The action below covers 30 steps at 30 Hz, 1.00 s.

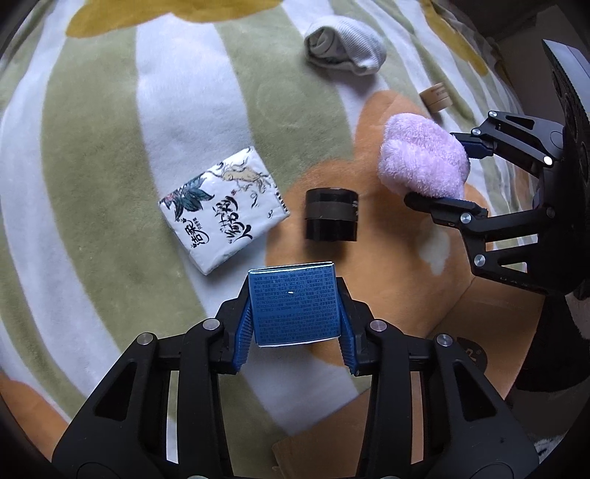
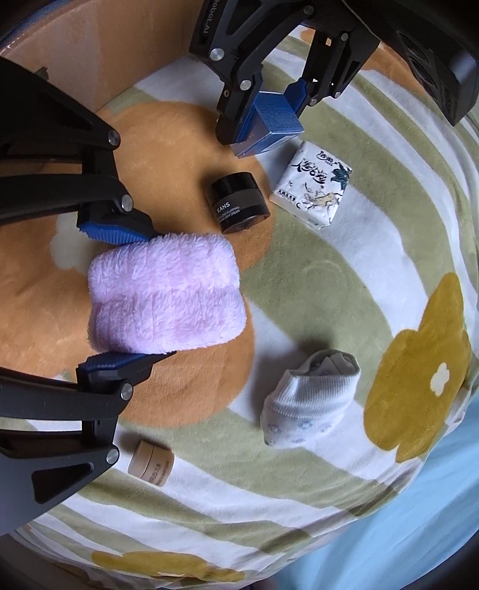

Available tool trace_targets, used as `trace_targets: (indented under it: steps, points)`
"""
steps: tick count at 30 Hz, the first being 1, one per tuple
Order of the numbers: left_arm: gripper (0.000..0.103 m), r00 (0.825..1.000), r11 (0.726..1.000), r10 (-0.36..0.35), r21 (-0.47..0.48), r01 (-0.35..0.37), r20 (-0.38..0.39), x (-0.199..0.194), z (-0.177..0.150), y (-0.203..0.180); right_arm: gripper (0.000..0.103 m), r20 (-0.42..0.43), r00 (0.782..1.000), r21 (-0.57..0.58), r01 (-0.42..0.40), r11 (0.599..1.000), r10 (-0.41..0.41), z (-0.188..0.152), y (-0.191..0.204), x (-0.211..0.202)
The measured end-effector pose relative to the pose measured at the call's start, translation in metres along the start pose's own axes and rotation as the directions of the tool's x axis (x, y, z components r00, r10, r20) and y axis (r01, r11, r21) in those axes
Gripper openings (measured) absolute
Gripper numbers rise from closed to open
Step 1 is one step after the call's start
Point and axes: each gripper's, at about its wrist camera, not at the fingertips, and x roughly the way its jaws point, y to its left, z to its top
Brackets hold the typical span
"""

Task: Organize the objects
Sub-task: 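Carry the cube and pad into the cardboard box and release both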

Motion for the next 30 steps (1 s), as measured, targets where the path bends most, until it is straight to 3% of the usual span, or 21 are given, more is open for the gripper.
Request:
trace_targets:
  steps: [7,10,17,30]
  points:
    - [0.035,0.998,1.0,0.011,0.006,-0.012,0.06,-0.035,0.003,-0.01,0.044,0.04,0.999,0.001,0.018,1.0,-0.018,-0.011,-0.002,-0.03]
    - [0.035,0.996,1.0,0.012,0.007,-0.012,0.093,-0.067,0.006,-0.012,0.044,0.064,0.997,-0.008,0.032,0.999,-0.031,-0.002,0.014,-0.041]
    - [0.035,0.986,1.0,0.016,0.016,-0.019,0.164,-0.128,-0.026,-0.027,0.044,0.114,0.992,-0.055,0.062,0.997,-0.055,0.014,0.008,-0.079]
    - [0.035,0.964,0.998,0.037,0.044,-0.05,0.264,-0.162,-0.084,-0.107,0.044,0.2,0.979,-0.107,0.067,0.992,-0.045,-0.041,0.039,-0.163]
